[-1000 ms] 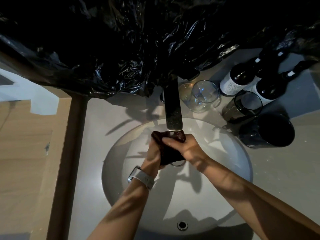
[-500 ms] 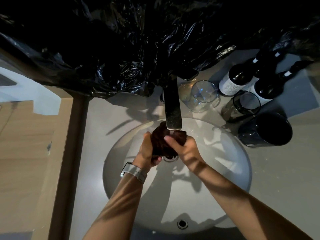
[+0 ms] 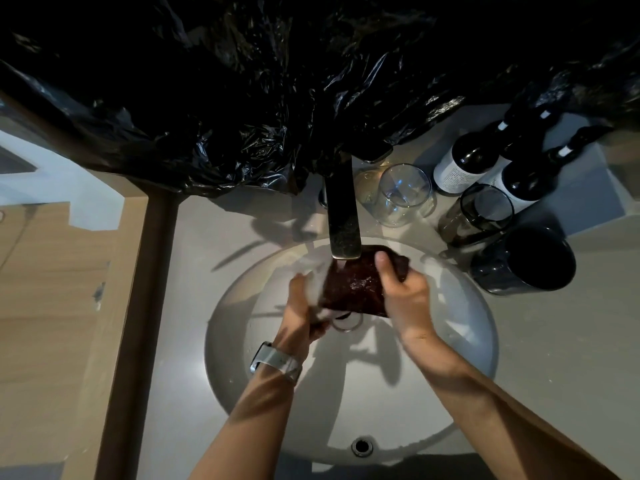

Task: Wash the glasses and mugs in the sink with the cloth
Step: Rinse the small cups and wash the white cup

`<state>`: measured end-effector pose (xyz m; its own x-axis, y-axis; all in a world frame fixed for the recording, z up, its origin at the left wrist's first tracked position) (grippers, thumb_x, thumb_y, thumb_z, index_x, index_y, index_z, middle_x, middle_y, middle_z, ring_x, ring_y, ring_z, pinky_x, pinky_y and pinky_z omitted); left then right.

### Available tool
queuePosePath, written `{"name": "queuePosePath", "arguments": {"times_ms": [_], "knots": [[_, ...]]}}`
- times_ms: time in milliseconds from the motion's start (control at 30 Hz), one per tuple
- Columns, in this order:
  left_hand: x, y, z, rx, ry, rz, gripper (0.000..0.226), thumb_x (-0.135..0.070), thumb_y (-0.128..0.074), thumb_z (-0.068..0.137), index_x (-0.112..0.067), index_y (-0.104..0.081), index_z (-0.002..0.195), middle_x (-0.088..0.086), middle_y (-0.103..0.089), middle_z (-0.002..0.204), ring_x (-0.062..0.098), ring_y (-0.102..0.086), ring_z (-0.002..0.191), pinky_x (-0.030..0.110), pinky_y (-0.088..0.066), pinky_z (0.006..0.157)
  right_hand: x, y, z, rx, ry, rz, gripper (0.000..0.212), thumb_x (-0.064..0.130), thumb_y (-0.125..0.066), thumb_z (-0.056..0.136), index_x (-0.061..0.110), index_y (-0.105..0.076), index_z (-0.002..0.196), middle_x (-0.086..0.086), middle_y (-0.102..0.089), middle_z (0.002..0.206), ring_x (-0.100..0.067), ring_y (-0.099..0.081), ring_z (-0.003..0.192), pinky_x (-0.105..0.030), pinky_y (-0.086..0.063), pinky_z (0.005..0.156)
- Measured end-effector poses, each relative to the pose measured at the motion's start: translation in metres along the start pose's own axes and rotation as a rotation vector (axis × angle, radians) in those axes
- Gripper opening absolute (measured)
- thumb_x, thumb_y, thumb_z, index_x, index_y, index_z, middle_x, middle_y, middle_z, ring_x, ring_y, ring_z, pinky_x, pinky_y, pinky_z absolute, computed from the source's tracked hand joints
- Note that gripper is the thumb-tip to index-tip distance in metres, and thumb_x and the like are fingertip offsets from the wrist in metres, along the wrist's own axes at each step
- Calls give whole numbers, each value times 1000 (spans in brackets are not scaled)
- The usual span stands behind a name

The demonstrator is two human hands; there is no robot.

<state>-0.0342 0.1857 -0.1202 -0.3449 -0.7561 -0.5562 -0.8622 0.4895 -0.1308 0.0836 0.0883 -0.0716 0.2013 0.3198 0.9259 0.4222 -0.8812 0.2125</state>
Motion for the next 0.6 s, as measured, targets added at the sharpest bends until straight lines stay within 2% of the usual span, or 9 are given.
{"name": "queuePosePath", "arguments": {"times_ms": [33, 100, 167, 233, 300, 400, 467, 533, 600], "knots": [[-2, 6, 0, 24, 15, -65, 59, -63, -32, 96, -10, -60, 90, 4, -58, 59, 15, -49, 47, 19, -36, 43, 3, 11, 4, -25, 33, -34, 23, 31, -63, 92, 13, -67, 78, -9, -70, 76, -17, -64, 75, -29, -50, 76], [-4, 16, 5, 108, -1, -122, 57, -58, -32, 96, -5, -54, 94, 11, -49, 58, 16, -41, 35, 17, -25, 36, 9, 32, 12, -22, 97, -98, 20, 30, -61, 94, 14, -65, 82, -3, -69, 77, -15, -64, 76, -15, -48, 73], [-9, 22, 5, 173, -67, -100, 53, -54, -32, 95, -5, -52, 94, 10, -41, 56, 18, -35, 33, 23, -17, 41, 8, 43, 17, 17, 109, -169, 25, 32, -59, 95, 9, -67, 88, 0, -68, 78, -13, -65, 77, -4, -43, 66], [-11, 24, 5, 219, -89, -93, 51, -53, -33, 94, -6, -52, 85, 7, -39, 57, 19, -33, 34, 27, -14, 45, 1, 41, 20, 29, 116, -264, 32, 32, -60, 94, 1, -66, 95, -6, -66, 81, -20, -62, 77, -2, -39, 64], [-11, 23, 5, 242, -61, -82, 55, -53, -31, 94, -6, -54, 79, 8, -40, 54, 18, -32, 34, 25, -15, 44, -1, 32, 17, 76, 71, -227, 36, 37, -63, 91, 1, -64, 95, -8, -65, 84, -25, -62, 82, -6, -40, 69], [-9, 15, 3, 231, 40, -153, 55, -59, -34, 95, -11, -59, 84, 9, -45, 55, 16, -36, 33, 16, -27, 34, 4, 8, 3, 295, -113, -98, 17, 39, -58, 94, 23, -61, 90, 3, -66, 88, -9, -63, 83, -17, -44, 76], [-6, 12, 3, 176, 91, -179, 54, -60, -35, 95, -14, -59, 83, 5, -50, 52, 16, -42, 33, 15, -31, 31, 4, -6, -4, 428, -243, -1, 20, 39, -45, 99, 26, -60, 98, 0, -65, 105, -12, -62, 96, -22, -44, 83], [-4, 11, 3, 155, 111, -199, 52, -59, -35, 96, -15, -59, 83, 3, -52, 51, 16, -45, 34, 15, -31, 31, -1, -10, -4, 459, -320, 82, 31, 38, -35, 102, 21, -60, 107, -6, -64, 113, -18, -60, 103, -25, -46, 83], [-2, 12, 6, 164, 106, -190, 52, -59, -35, 95, -15, -59, 83, 4, -50, 52, 16, -43, 35, 15, -30, 31, -5, -5, -2, 447, -310, 16, 31, 36, -40, 101, 21, -54, 124, -2, -56, 123, -16, -55, 113, -28, -44, 93]]}}
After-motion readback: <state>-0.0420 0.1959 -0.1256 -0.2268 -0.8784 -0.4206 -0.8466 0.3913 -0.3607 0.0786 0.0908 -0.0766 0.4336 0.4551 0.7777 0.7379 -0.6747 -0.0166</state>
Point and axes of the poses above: each hand's wrist, its own z-axis towards the middle knuckle, its own y-axis out of the back of the hand, x = y × z, the point moved 1 cm from there along z, towards the middle knuckle
